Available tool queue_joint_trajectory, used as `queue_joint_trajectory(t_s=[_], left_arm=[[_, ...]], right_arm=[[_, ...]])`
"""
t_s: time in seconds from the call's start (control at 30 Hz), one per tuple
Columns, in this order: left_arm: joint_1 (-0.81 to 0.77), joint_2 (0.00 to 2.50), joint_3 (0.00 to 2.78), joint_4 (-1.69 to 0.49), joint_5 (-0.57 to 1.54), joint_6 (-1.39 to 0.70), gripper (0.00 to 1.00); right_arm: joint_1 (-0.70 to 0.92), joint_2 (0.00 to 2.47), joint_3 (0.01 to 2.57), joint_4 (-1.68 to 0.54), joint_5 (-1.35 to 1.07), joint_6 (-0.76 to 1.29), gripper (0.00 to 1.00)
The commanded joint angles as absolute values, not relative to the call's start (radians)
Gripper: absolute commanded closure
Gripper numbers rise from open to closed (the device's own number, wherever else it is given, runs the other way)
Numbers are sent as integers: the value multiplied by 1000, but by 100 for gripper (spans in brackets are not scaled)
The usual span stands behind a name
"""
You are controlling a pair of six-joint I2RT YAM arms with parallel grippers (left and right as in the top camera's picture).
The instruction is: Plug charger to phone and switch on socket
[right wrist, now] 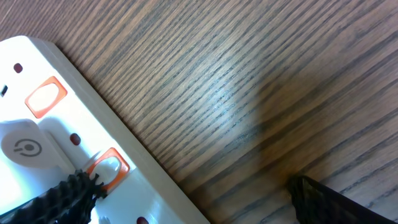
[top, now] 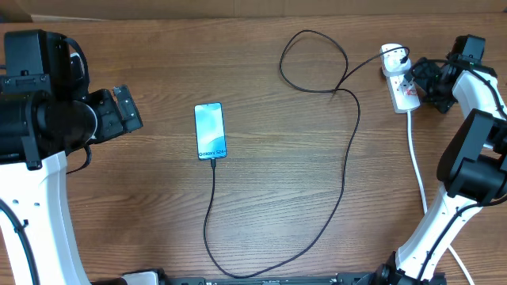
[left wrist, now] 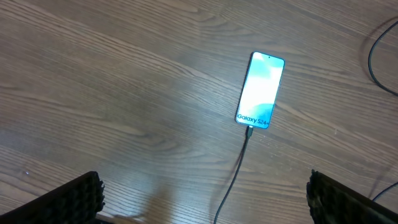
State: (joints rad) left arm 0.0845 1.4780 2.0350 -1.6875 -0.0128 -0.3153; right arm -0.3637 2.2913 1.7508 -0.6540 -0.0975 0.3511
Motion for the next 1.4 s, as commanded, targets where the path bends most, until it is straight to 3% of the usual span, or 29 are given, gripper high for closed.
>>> queue_joint_trajectory(t_s=[0.0,0.27,0.73,1.37], left_arm=[[85,1486,2030,-1689,-26,-318,1],[85,1486,2030,-1689,-26,-318,1],[85,1486,2030,-1689,-26,-318,1],[85,1486,2030,-1689,-26,-318,0]], right_arm=[[-348,2307,1721,-683,-120,347,0],[-354,2290,1763,-746,-113,339,0],[-419,2002,1795,-841,-106,309,0],[-413,2199,1785,-774,-108,310,0]])
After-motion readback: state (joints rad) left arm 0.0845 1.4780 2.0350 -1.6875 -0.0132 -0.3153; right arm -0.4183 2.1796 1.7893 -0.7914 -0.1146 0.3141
